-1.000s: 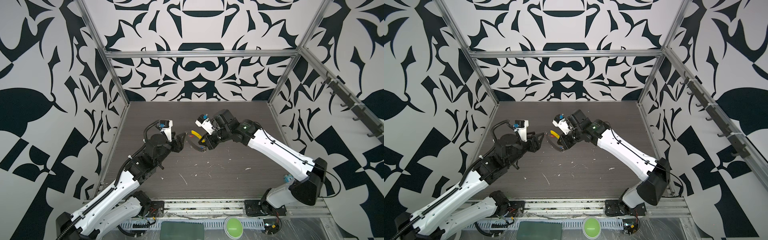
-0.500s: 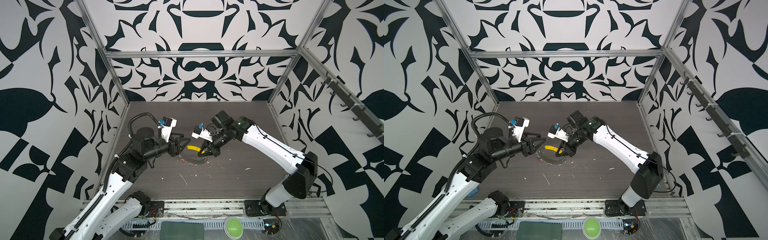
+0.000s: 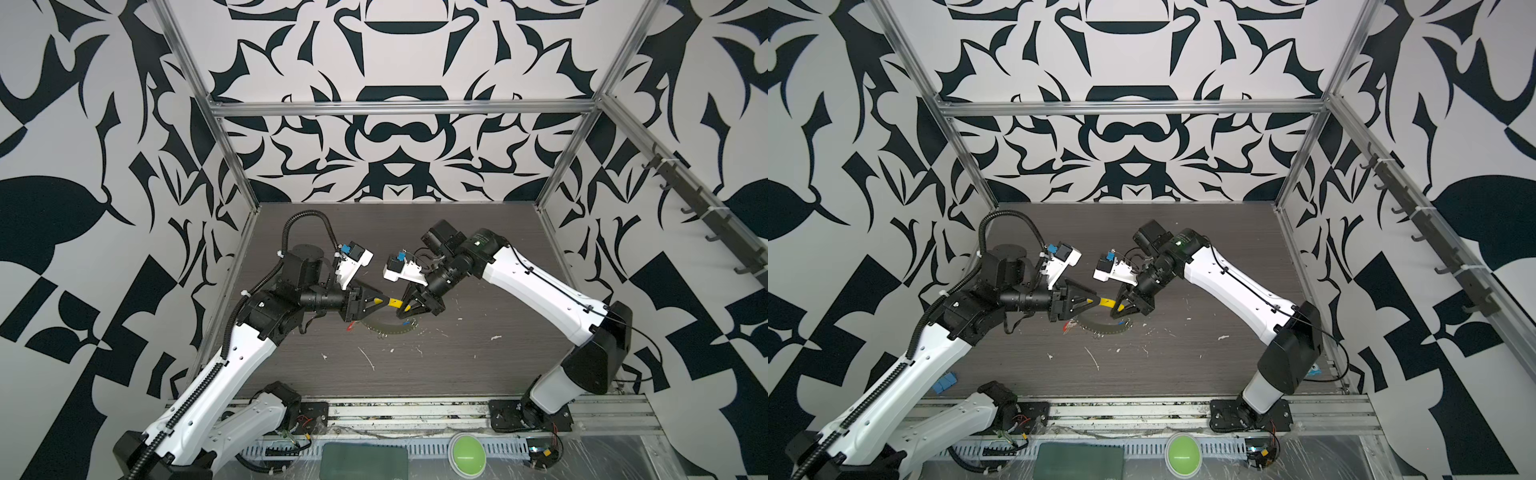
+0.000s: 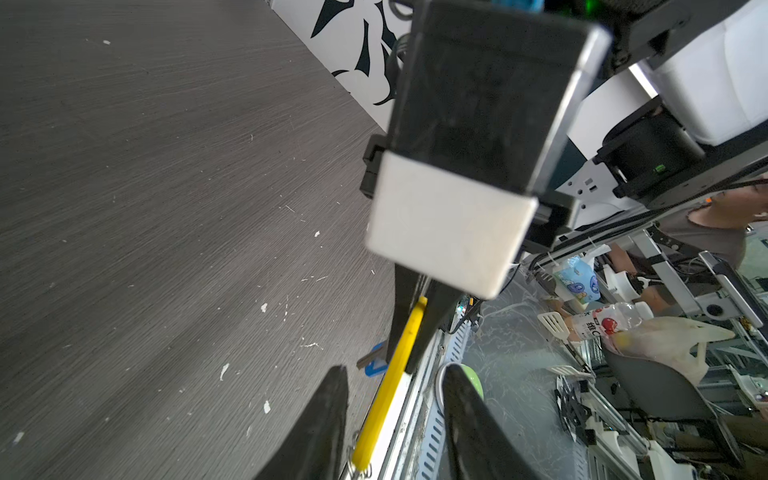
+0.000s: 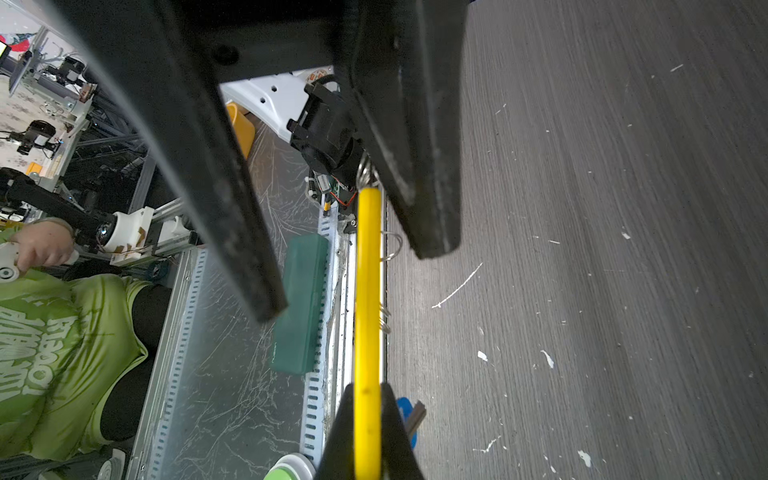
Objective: Remove the keys from the keyring
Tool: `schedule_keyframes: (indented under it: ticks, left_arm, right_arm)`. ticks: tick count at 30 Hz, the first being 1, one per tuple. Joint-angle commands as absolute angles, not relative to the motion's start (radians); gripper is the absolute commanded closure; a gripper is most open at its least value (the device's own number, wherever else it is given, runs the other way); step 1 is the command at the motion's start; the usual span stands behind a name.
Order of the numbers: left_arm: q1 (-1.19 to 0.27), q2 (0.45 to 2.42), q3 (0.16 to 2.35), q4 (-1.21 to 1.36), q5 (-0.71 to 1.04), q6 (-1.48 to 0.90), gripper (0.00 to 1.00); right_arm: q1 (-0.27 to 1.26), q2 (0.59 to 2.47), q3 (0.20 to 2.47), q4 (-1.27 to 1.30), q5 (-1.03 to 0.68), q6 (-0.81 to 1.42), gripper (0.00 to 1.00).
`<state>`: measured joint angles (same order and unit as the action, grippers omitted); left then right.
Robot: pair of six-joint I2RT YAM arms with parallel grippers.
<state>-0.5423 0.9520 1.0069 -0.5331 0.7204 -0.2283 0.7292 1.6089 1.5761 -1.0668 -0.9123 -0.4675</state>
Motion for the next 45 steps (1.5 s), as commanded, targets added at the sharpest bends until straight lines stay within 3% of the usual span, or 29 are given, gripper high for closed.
schedule_keyframes:
  ticks: [1,4,14,18,22,29,37,45]
  left_arm:
    - [-0.541,0.966,1.049,-0.587,0.787,-0.199,0.66]
    - [-0.541,0.991,1.063,-0.599,0.812,-0.198,0.67]
    - [-0.542,1.016,1.077,-0.628,0.787,-0.174,0.52]
    - [-0.541,1.018,1.077,-0.616,0.825,-0.172,0.71]
    - [-0.541,1.018,1.077,-0.594,0.845,-0.173,0.78]
    - [-0.541,1.020,1.067,-0.554,0.845,-0.191,1.00]
    - [-0.541,0.981,1.035,-0.473,0.787,-0.246,1.00]
    - [-0.541,0.925,0.959,-0.280,0.622,-0.409,1.00]
  right_arm:
    - [0.726,1.588,1.629,-1.085,-0.947,-0.490,1.00]
    - [0.728,1.596,1.645,-1.104,-0.947,-0.500,1.00]
    - [0.727,1.610,1.682,-1.168,-0.986,-0.559,1.00]
    - [0.726,1.606,1.676,-1.137,-0.985,-0.538,1.00]
    - [0.727,1.628,1.691,-1.145,-1.001,-0.536,1.00]
    - [0.727,1.638,1.691,-1.101,-1.007,-0.496,1.00]
    - [0.713,1.507,1.572,-0.812,-0.923,-0.311,0.67]
    - [0.676,1.280,1.369,-0.369,-0.689,0.002,0.55]
